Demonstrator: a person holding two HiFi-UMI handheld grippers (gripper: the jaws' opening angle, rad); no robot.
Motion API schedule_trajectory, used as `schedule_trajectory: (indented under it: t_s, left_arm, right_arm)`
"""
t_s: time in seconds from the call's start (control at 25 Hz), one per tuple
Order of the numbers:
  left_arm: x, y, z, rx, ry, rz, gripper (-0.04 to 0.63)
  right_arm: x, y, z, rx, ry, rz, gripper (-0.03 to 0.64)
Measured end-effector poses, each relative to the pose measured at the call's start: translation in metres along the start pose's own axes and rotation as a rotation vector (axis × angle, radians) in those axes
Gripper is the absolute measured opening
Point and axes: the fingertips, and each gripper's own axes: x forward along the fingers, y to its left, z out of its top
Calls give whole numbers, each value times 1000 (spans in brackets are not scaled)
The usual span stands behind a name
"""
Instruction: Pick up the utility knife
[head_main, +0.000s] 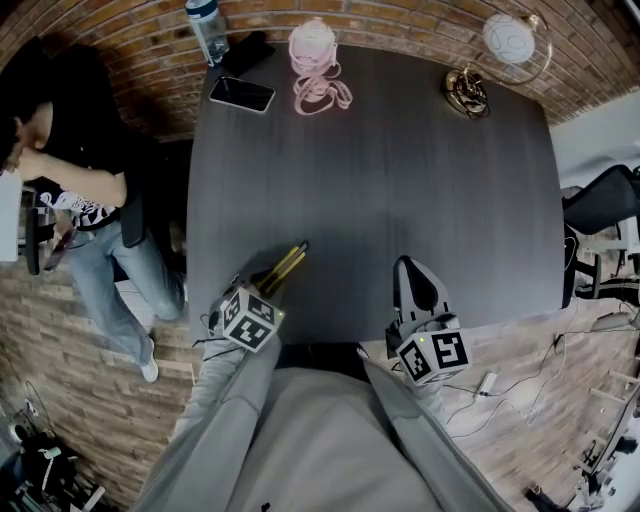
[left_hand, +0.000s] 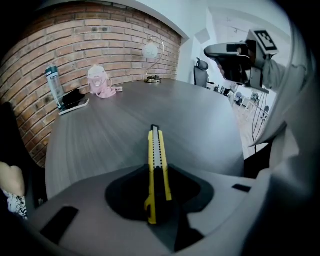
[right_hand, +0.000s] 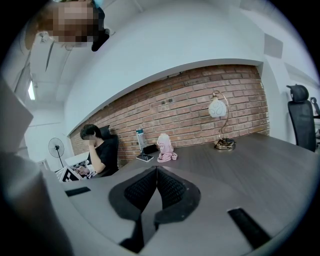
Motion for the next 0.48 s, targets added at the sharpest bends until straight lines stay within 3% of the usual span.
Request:
schedule_trajectory:
  t_s: [0.48]
  left_arm:
    - [-2, 2, 3, -2, -14, 11, 124]
  right_arm:
    - [1, -3, 1, 6, 3, -15, 18]
